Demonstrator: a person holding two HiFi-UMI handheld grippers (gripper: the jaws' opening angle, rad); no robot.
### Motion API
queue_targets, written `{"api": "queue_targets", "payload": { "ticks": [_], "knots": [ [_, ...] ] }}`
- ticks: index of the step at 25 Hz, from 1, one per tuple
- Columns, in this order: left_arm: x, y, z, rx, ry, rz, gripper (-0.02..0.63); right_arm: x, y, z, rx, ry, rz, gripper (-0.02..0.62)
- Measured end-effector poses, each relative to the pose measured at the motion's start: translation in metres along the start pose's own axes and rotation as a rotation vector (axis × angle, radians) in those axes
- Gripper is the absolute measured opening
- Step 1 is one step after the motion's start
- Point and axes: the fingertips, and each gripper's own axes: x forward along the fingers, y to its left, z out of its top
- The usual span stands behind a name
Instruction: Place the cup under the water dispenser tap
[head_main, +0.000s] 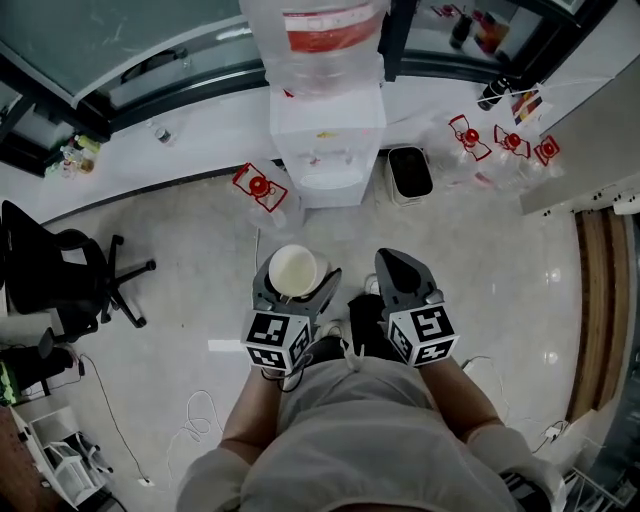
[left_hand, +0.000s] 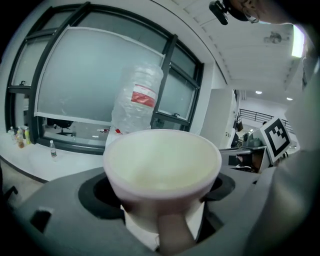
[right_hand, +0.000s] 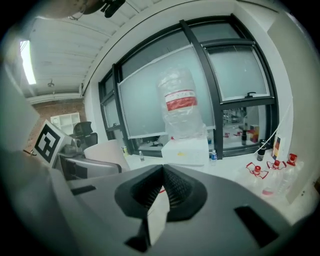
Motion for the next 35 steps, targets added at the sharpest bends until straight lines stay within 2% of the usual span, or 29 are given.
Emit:
{"api": "queue_targets", "payload": {
  "ticks": [5,10,14,18,23,25,29,35],
  "knots": [
    [0.05,-0.002,0.005,-0.012,0.027,0.056,0.465,0.031,-0.045,0.012,-0.008,0.018,0.068,0.028],
    [0.101,-0.001,0.01,-0.03,0.019,0.101,0.465,0.063,-0.083,0.017,-0.103,0.048,0.122,0.028],
    [0.136,-0.001,-0.001,-0.042,0.012,0.128,0.465,0.081,-0.111,0.006,-0.13,0.069,0.151,0.028],
    [0.165,0.012,-0.029,-0.063,0.034,0.149,0.465,0.105,-0.13,-0.017,-0.148,0.08,0.159,0.028],
    [0.199,0.033,-0.083,-0.078,0.078,0.151,0.465,0.132,-0.139,-0.049,-0.125,0.111,0.174,0.028],
    [0.215,0.045,-0.098,-0.058,0.047,0.152,0.465,0.148,-0.142,-0.06,-0.137,0.102,0.178,0.028],
    [0.24,0.06,-0.132,0.043,0.018,0.128,0.465,0.172,-0.147,-0.101,-0.21,0.073,0.164,0.028],
    [0.288,0.093,-0.189,0.063,0.01,0.108,0.465,0.21,-0.17,-0.177,-0.193,0.114,0.095,0.028]
  ]
}}
